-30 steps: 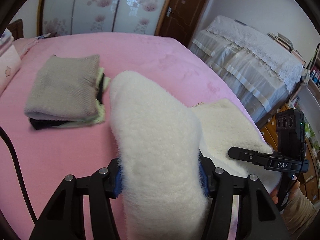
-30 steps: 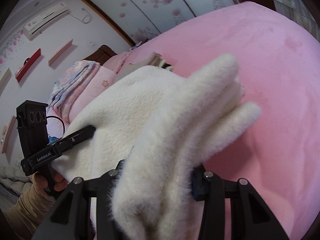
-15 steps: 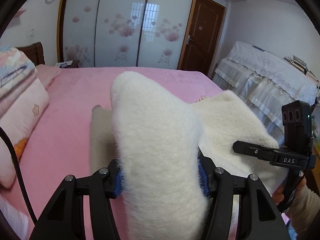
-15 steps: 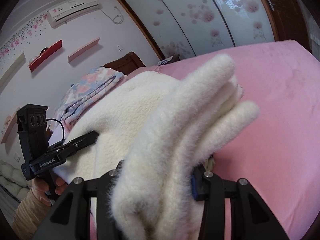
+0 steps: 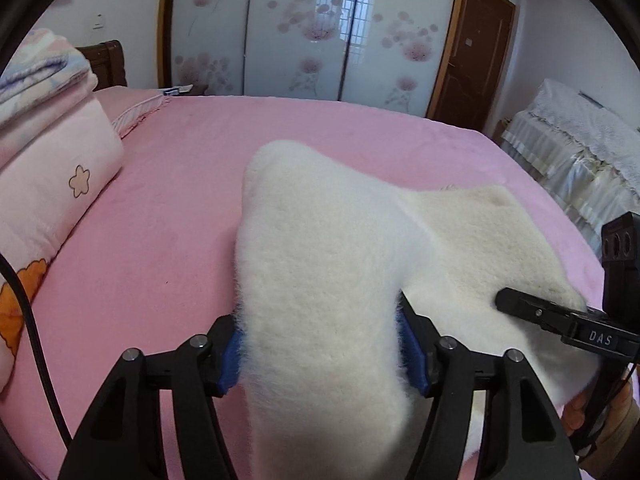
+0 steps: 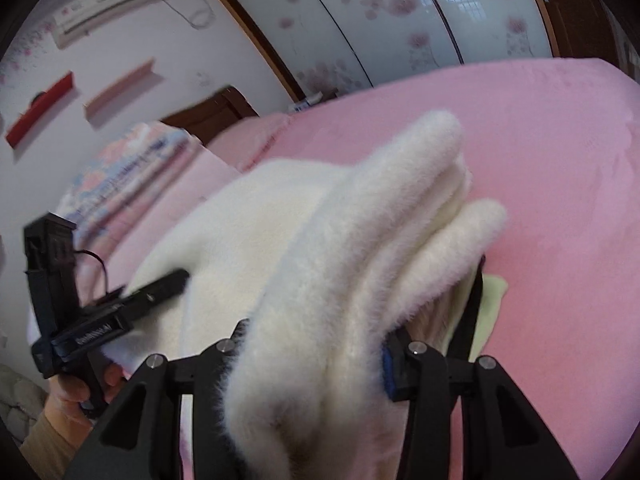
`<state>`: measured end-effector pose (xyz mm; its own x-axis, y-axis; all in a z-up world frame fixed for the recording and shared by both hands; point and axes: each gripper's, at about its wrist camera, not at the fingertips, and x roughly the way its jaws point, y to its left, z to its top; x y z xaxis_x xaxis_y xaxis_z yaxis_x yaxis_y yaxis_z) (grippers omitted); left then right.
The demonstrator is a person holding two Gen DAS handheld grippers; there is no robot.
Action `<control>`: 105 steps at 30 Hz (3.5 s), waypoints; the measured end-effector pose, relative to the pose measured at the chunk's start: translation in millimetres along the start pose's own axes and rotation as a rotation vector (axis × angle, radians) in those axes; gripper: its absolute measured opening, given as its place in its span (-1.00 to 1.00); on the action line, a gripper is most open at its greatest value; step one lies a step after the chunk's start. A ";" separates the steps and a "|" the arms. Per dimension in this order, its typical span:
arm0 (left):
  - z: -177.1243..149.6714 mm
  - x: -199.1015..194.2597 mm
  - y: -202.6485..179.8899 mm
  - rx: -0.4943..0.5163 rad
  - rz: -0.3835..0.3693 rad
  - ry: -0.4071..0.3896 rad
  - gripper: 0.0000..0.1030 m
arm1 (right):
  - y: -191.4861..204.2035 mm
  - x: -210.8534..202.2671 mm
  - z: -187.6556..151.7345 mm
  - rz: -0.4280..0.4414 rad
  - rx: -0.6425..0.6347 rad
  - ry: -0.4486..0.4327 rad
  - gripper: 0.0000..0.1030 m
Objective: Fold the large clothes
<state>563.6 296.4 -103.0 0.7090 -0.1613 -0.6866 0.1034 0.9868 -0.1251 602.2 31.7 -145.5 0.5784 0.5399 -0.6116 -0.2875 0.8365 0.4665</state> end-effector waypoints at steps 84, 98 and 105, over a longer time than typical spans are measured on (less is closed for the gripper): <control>-319.3 -530.4 -339.8 0.065 0.186 -0.156 0.86 | 183.5 -553.9 -331.4 -0.505 -0.114 -0.282 0.56; -337.0 -514.1 -338.7 0.042 0.185 -0.104 0.86 | 178.3 -537.9 -358.6 -0.531 -0.124 -0.252 0.57; -344.2 -510.8 -337.2 0.038 0.200 -0.101 0.86 | 172.1 -532.2 -366.1 -0.514 -0.108 -0.238 0.57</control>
<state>-73.5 39.9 43.4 0.7839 0.0387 -0.6197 -0.0217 0.9992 0.0349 -34.6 -77.2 26.3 0.8164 0.0355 -0.5764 0.0071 0.9974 0.0715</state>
